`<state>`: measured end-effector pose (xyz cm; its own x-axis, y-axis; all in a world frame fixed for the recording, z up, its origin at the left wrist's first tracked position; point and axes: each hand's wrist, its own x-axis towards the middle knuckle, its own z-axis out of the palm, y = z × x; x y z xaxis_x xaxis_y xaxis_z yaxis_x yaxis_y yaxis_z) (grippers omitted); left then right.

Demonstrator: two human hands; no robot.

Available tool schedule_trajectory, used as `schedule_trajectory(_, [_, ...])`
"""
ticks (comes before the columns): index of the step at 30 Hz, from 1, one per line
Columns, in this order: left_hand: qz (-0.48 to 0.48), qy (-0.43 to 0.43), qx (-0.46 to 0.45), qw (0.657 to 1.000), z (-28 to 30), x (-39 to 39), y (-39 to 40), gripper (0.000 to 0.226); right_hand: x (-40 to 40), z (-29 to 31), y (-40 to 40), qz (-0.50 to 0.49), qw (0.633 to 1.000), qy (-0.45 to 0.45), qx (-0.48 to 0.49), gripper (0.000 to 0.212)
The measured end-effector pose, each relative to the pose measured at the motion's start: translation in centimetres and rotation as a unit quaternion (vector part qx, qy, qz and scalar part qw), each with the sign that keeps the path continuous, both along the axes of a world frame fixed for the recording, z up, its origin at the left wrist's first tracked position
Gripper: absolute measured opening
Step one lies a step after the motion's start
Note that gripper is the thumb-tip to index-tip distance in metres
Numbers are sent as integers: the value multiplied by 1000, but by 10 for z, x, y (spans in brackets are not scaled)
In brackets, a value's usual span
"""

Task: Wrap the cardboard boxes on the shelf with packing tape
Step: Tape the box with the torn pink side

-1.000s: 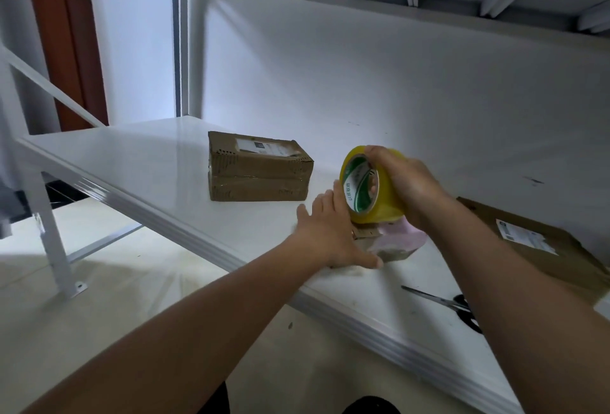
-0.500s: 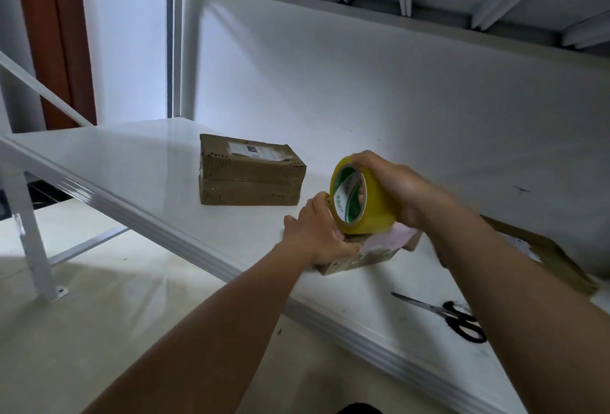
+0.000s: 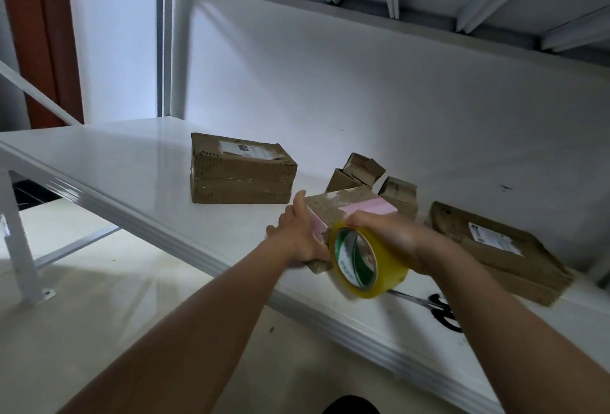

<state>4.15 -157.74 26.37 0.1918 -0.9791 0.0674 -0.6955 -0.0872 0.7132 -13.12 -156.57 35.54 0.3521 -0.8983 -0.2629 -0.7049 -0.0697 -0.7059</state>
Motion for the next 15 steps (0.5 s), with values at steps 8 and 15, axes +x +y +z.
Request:
schedule_trajectory(8, [-69,72,25,995,14,-1,7,158,-8,17,20,6,996,-84,-25,53])
schedule_trajectory(15, [-43,139,-15,989,5,-3,21,149,-5,40,15,97,970,-201,93,60])
